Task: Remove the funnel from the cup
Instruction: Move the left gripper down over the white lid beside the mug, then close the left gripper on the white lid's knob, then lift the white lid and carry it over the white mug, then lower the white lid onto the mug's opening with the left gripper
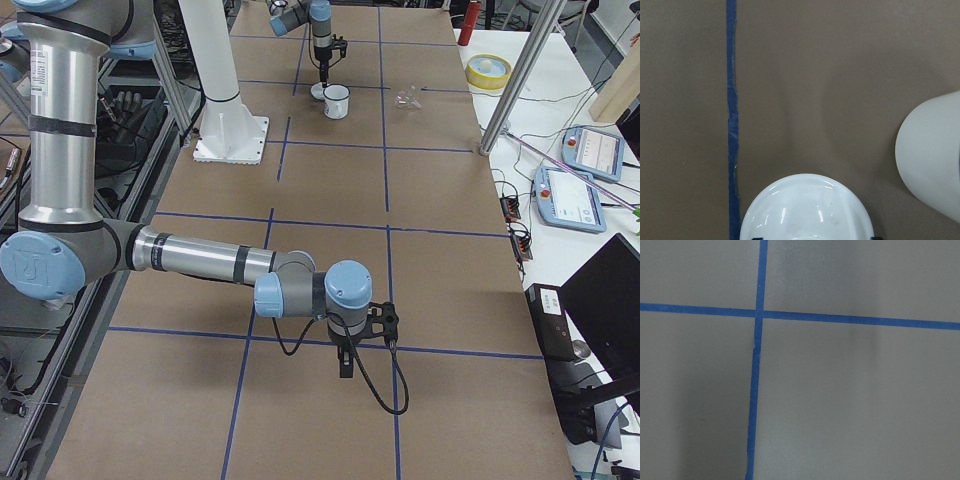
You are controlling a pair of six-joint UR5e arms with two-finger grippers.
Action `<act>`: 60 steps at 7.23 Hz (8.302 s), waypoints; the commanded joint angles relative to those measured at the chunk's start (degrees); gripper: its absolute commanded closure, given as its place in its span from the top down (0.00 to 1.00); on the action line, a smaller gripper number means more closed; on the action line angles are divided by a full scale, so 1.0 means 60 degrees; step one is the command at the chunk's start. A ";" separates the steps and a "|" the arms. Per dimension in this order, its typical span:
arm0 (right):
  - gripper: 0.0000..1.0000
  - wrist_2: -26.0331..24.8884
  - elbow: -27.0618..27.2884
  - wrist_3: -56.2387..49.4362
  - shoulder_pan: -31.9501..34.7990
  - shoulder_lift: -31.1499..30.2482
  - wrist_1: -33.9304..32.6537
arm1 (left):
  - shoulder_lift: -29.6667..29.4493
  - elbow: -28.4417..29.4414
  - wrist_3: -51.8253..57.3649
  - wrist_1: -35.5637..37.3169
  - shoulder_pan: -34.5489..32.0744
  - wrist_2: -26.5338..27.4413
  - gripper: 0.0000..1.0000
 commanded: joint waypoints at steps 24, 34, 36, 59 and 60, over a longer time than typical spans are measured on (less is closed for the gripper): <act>1.00 0.0000 0.0000 0.0000 0.0000 0.0000 0.0000 | 0.0177 -0.0122 0.0007 -0.0017 0.0089 -0.0073 0.00; 1.00 0.0000 0.0000 0.0000 0.0000 0.0000 0.0000 | -0.3630 -0.0639 -0.0797 0.4333 -0.1013 -0.0908 0.00; 1.00 0.0000 0.0000 0.0000 0.0000 0.0000 0.0000 | -0.3646 -0.0344 -0.0813 0.4289 -0.0880 -0.0879 0.00; 1.00 0.0000 0.0000 0.0000 0.0000 0.0000 0.0000 | -0.3778 0.0141 -0.0755 0.4245 -0.0762 -0.0879 0.79; 1.00 0.0000 0.0000 0.0000 0.0000 0.0000 0.0000 | -0.3793 0.0141 -0.0754 0.4245 -0.0762 -0.0879 0.82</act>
